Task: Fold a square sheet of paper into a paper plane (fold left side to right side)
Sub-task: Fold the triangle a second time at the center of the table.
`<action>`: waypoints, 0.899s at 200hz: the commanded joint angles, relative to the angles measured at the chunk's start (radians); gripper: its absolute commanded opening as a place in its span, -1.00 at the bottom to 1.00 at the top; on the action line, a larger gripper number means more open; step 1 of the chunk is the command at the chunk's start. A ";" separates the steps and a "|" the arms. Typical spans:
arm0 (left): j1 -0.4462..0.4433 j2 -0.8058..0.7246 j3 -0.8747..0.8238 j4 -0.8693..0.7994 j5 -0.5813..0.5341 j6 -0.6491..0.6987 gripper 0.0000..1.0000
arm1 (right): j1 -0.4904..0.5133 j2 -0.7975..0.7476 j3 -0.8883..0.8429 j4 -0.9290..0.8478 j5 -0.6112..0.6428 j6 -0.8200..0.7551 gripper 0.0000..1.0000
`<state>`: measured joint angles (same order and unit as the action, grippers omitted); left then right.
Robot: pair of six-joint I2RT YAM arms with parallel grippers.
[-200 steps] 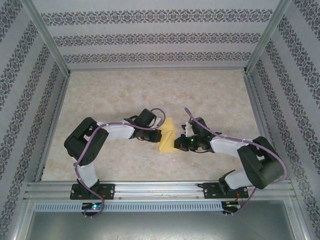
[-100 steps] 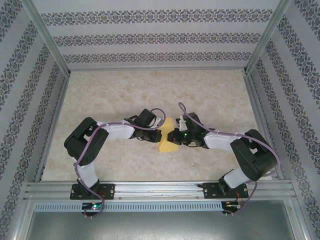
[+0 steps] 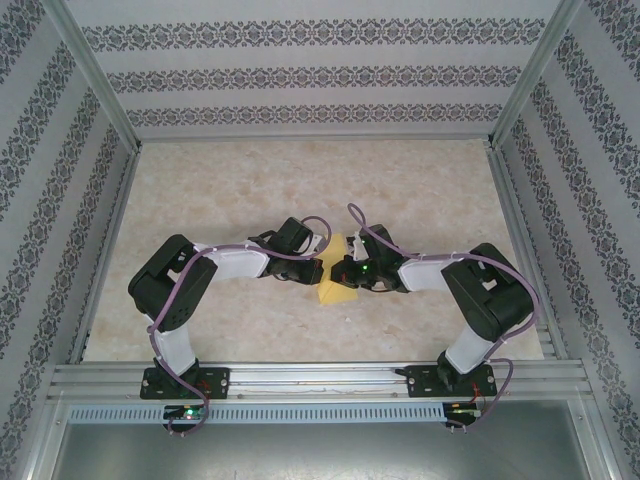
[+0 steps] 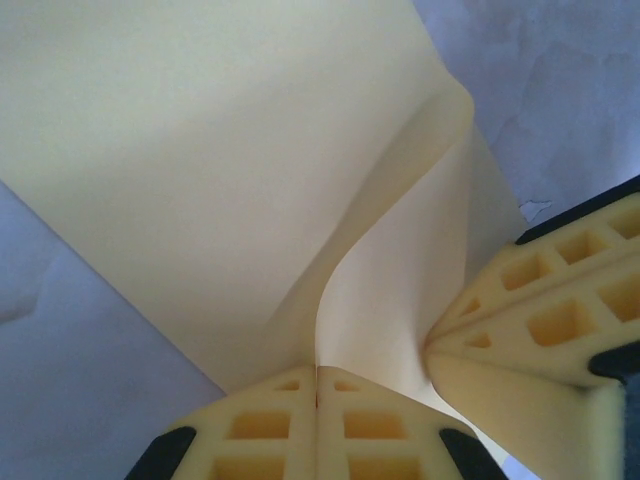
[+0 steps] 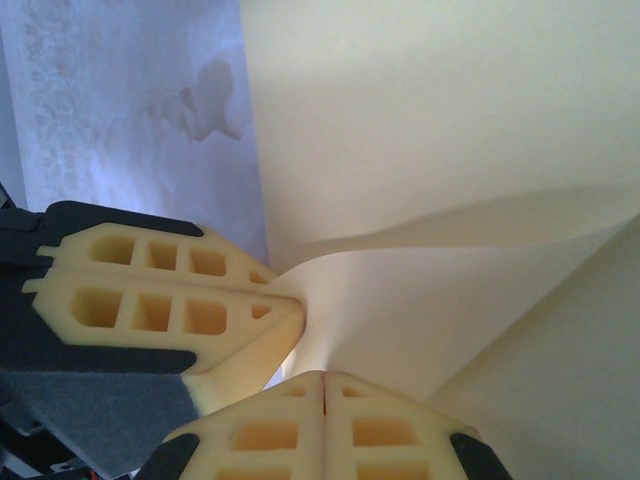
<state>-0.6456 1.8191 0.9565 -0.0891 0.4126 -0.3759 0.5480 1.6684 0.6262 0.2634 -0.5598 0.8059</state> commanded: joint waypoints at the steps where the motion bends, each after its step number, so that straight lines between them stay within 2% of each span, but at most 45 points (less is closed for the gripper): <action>1: 0.013 0.028 0.005 -0.056 -0.067 0.025 -1.00 | 0.012 0.020 0.022 0.021 0.024 -0.008 -1.00; 128: 0.015 0.014 0.030 -0.057 -0.081 0.020 -1.00 | 0.011 0.057 -0.026 -0.055 0.089 0.008 -1.00; 180: 0.017 -0.052 0.049 -0.086 -0.122 0.017 -0.67 | 0.010 0.067 -0.057 -0.049 0.104 0.030 -1.00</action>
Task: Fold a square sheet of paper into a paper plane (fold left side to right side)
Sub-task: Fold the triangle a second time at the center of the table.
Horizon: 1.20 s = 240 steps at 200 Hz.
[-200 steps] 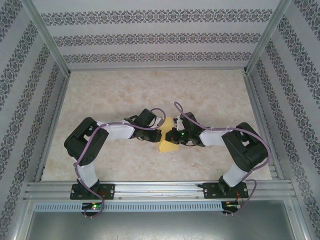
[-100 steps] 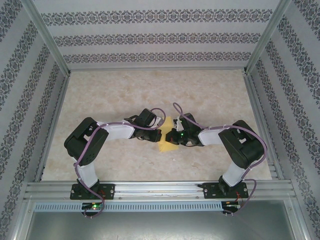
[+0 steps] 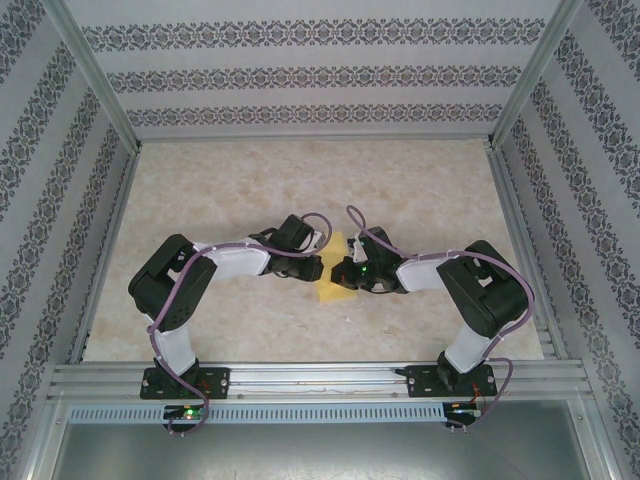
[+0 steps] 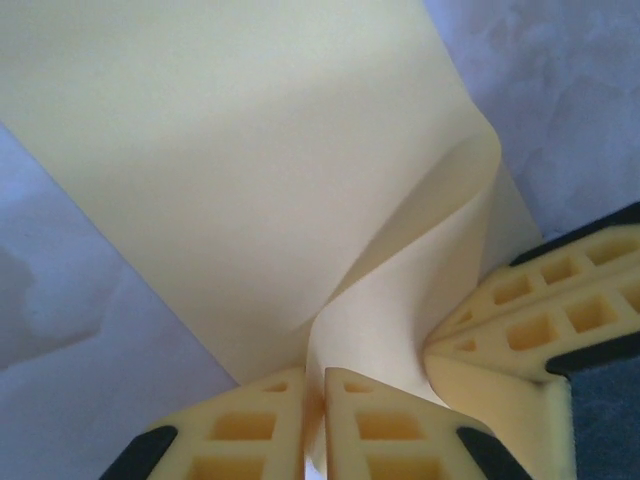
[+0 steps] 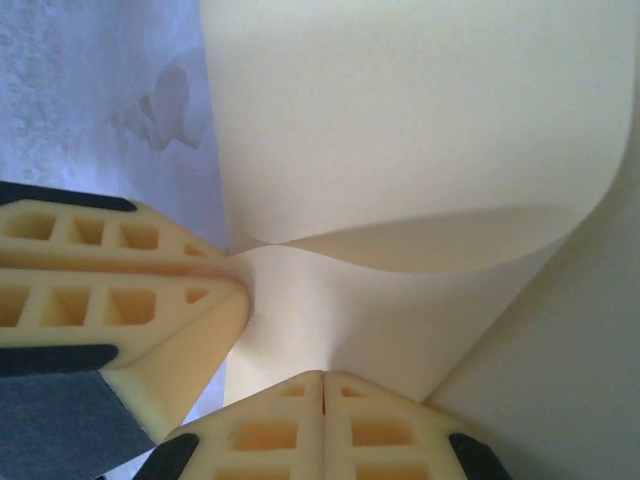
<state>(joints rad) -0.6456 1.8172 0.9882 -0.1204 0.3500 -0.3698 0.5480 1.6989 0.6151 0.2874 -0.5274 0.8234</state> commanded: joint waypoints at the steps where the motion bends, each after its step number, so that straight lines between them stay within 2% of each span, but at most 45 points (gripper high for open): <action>1: 0.017 -0.053 0.016 -0.056 -0.061 0.010 -0.66 | 0.010 0.036 -0.046 -0.072 0.072 0.012 -1.00; 38: 0.016 -0.159 -0.029 -0.097 -0.061 -0.006 -0.62 | 0.011 0.025 -0.054 -0.052 0.066 0.020 -1.00; 78: 0.000 -0.264 -0.122 -0.048 0.137 -0.111 -0.79 | 0.012 0.012 -0.055 -0.040 0.060 0.020 -1.00; 103: -0.019 -0.271 -0.180 0.075 0.268 -0.226 -0.86 | 0.013 0.012 -0.058 -0.040 0.061 0.019 -1.00; 122: -0.034 -0.243 -0.202 0.167 0.316 -0.290 -0.89 | 0.012 0.016 -0.060 -0.040 0.061 0.020 -1.00; 192: -0.046 -0.114 -0.175 0.250 0.334 -0.317 -0.93 | 0.012 0.020 -0.063 -0.042 0.059 0.018 -1.00; 240: -0.046 -0.086 -0.169 0.197 0.274 -0.278 -0.93 | 0.011 0.025 -0.057 -0.046 0.053 0.015 -1.00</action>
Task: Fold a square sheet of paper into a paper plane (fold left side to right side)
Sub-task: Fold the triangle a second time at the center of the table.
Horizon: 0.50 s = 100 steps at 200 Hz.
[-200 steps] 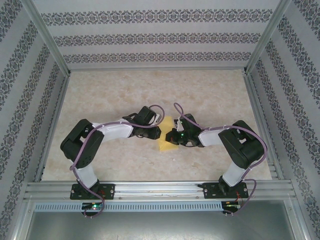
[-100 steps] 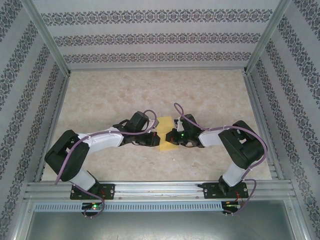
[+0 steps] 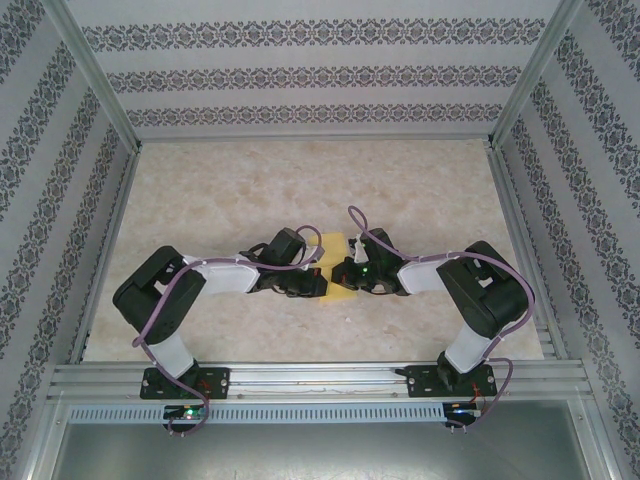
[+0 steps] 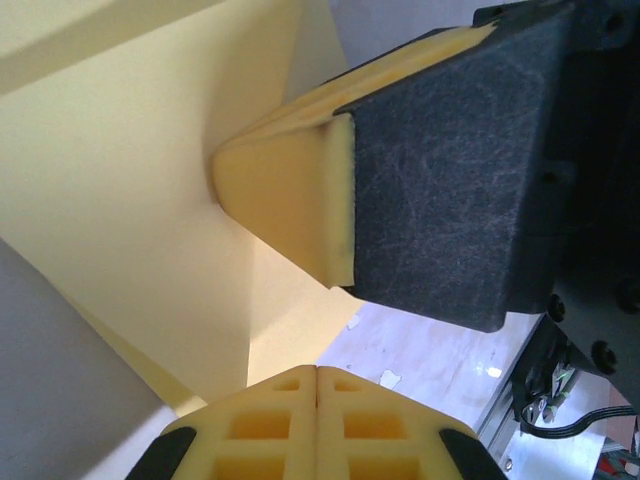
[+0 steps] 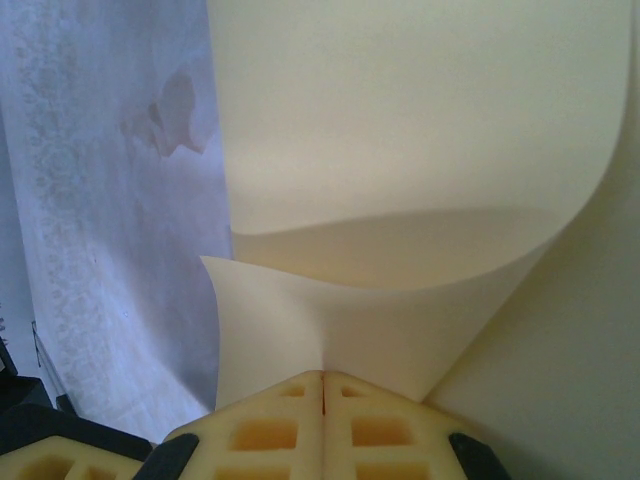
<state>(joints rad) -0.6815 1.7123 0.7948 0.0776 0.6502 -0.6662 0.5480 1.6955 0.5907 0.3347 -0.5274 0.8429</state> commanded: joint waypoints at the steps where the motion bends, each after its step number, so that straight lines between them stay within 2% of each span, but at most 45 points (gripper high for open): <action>1: -0.010 0.020 0.024 0.000 -0.028 0.019 -0.93 | 0.012 0.029 -0.033 -0.095 0.051 -0.004 -1.00; 100: -0.010 0.053 0.017 -0.039 -0.077 0.042 -0.95 | 0.012 0.032 -0.031 -0.104 0.052 -0.008 -1.00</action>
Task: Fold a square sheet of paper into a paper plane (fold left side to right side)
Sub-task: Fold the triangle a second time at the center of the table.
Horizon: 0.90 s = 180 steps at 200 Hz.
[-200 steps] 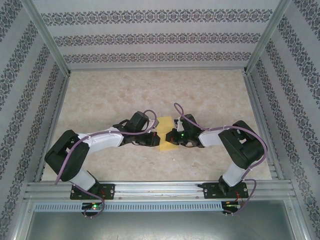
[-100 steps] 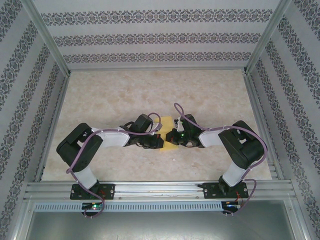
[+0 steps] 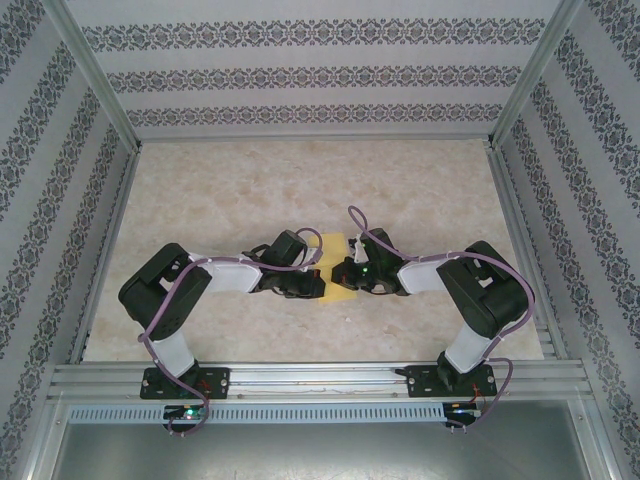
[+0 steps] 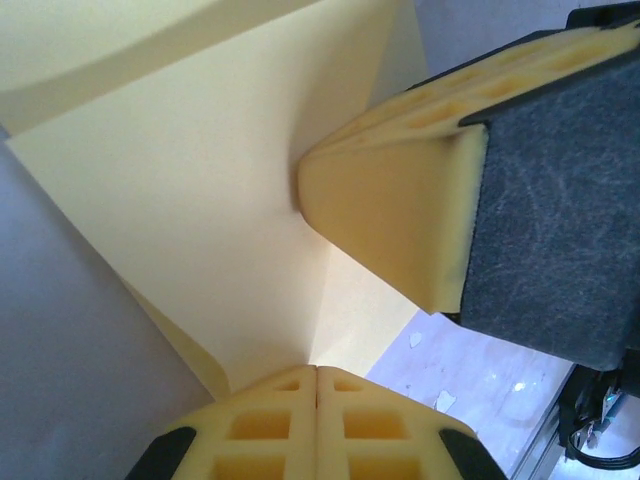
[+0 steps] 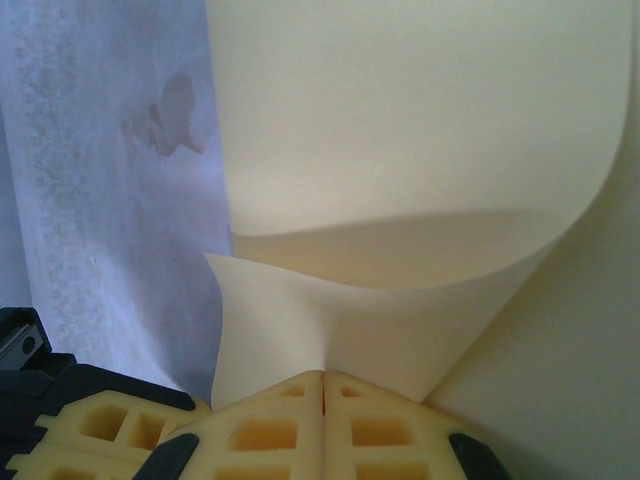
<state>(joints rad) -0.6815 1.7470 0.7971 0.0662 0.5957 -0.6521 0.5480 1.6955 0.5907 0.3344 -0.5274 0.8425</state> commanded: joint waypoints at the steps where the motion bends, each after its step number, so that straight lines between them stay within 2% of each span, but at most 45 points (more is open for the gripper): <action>1: -0.010 0.018 0.015 -0.028 -0.023 0.028 -0.94 | 0.012 0.032 -0.031 -0.104 0.052 -0.009 -1.00; 106: -0.012 0.040 0.008 -0.012 0.009 0.031 -0.94 | 0.012 0.027 -0.015 -0.113 0.040 -0.013 -1.00; 180: -0.015 0.033 0.013 -0.064 -0.023 0.054 -0.95 | 0.012 -0.019 -0.017 -0.092 0.026 -0.011 -1.00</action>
<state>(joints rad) -0.6815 1.7657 0.7975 0.0673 0.5949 -0.6331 0.5480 1.6932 0.5938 0.3279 -0.5278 0.8421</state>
